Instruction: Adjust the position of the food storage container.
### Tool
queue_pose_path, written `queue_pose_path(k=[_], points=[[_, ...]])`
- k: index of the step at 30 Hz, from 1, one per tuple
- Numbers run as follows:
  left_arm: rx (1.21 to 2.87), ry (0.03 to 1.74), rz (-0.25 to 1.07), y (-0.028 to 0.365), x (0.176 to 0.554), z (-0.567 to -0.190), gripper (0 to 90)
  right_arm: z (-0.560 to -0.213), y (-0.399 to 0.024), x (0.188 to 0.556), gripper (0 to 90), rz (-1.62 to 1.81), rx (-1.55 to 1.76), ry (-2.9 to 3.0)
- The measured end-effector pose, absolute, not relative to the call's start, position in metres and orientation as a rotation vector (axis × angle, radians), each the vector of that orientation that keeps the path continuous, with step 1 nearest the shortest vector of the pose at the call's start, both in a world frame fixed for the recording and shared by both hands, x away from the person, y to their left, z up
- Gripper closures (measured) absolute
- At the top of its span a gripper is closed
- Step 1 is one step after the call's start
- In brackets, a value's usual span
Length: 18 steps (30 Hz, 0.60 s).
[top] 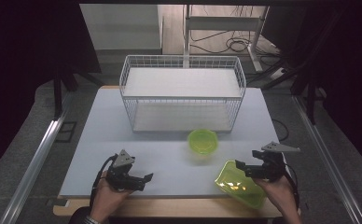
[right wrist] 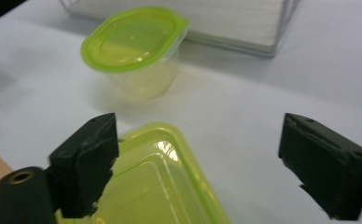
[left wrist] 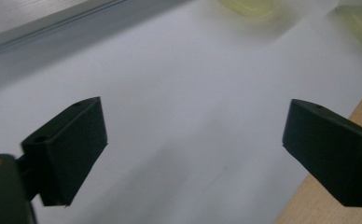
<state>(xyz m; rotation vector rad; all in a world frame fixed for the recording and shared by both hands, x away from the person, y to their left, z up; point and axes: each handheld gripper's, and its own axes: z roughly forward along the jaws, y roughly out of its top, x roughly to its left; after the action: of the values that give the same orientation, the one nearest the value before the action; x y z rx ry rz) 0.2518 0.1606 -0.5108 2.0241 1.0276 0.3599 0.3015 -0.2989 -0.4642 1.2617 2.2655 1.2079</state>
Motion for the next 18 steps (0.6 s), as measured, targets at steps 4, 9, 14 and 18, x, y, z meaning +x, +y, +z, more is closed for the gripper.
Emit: queue_pose_path(k=[4,9,14,18], points=[[2.063,0.982,0.377,0.1569,0.2501,-0.5120,12.2,-0.4688,-0.2943,0.3014,20.9,1.155,1.228,2.305],[2.079,0.955,0.388,0.1550,0.2494,-0.5123,16.4,-0.4678,-0.2940,0.3004,26.2,1.163,1.214,2.307],[2.094,0.952,0.381,0.1542,0.2506,-0.5141,21.1,-0.4698,-0.2958,0.3012,28.9,1.154,1.216,2.319],[2.087,0.939,0.358,0.1520,0.2528,-0.5134,31.6,-0.4692,-0.2962,0.3013,29.6,1.153,1.212,2.317]])
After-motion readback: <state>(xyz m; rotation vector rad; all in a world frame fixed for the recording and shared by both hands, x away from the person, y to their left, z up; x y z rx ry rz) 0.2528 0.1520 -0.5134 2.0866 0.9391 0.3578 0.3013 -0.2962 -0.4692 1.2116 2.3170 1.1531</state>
